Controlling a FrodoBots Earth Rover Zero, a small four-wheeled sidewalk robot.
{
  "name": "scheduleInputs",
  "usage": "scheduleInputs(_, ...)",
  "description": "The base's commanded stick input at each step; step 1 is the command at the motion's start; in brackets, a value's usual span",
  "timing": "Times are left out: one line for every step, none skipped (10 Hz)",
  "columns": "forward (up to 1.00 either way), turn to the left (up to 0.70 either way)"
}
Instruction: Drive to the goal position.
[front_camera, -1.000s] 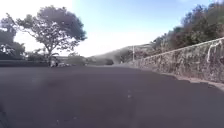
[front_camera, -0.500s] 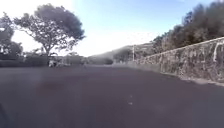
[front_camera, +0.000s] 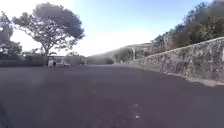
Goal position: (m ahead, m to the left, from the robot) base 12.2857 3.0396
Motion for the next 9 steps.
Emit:
scheduleInputs(0.70,0.00)
scheduleInputs(0.70,0.00)
scheduleInputs(0.70,0.00)
scheduleInputs(0.70,0.00)
scheduleInputs(0.70,0.00)
scheduleInputs(0.70,0.00)
scheduleInputs(0.70,0.00)
scheduleInputs(0.70,0.00)
scheduleInputs(0.70,0.00)
